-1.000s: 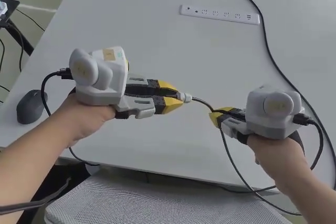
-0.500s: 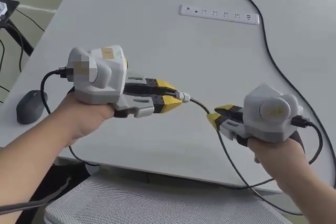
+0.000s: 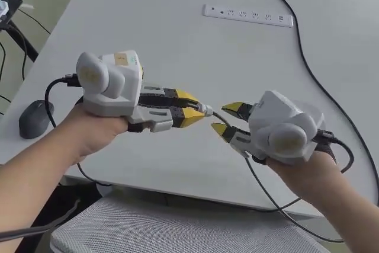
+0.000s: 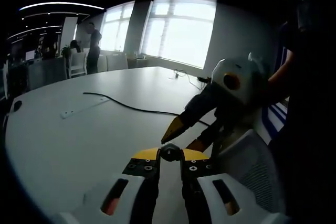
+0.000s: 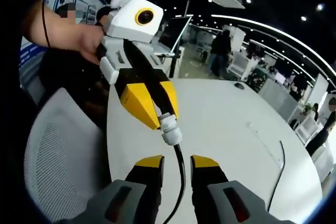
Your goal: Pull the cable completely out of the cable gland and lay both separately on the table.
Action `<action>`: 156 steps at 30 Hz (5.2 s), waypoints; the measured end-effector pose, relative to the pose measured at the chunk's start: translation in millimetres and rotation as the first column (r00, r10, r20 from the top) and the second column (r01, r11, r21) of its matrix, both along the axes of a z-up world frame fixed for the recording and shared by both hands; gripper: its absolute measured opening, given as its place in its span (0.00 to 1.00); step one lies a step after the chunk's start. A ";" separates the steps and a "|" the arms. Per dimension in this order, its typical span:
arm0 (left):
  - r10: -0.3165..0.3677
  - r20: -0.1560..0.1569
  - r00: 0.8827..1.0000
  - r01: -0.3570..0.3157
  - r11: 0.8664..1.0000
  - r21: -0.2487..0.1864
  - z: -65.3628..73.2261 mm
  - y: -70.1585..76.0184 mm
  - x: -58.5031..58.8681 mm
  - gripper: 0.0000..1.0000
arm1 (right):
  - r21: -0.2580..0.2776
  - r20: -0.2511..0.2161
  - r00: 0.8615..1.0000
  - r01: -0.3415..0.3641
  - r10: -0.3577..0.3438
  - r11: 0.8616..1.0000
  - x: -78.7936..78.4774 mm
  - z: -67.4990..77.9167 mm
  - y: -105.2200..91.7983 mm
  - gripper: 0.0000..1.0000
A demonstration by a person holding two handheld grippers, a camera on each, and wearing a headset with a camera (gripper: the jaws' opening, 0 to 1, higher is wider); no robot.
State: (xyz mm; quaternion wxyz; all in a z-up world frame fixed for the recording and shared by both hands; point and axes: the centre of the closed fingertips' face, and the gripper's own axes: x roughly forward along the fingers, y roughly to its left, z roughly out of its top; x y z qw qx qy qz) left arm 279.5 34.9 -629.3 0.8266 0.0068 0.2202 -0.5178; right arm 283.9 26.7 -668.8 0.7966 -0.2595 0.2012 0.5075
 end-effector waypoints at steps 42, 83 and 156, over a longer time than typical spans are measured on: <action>0.005 0.011 1.000 -0.005 0.998 -0.068 16.2 1.1 -8.8 0.15 | -0.021 -0.155 0.970 0.184 -0.185 0.983 5.4 -32.0 -46.9 0.00; 0.022 0.027 0.999 -0.021 0.999 -0.026 -22.7 33.7 -17.0 0.15 | -0.066 -0.176 0.948 0.258 -0.266 0.964 43.6 -19.1 -17.9 0.00; 0.132 -0.167 0.977 -0.133 0.991 0.005 -172.2 142.6 1.2 0.16 | -0.291 -0.229 0.958 -0.235 0.171 0.928 70.7 -152.0 219.6 0.00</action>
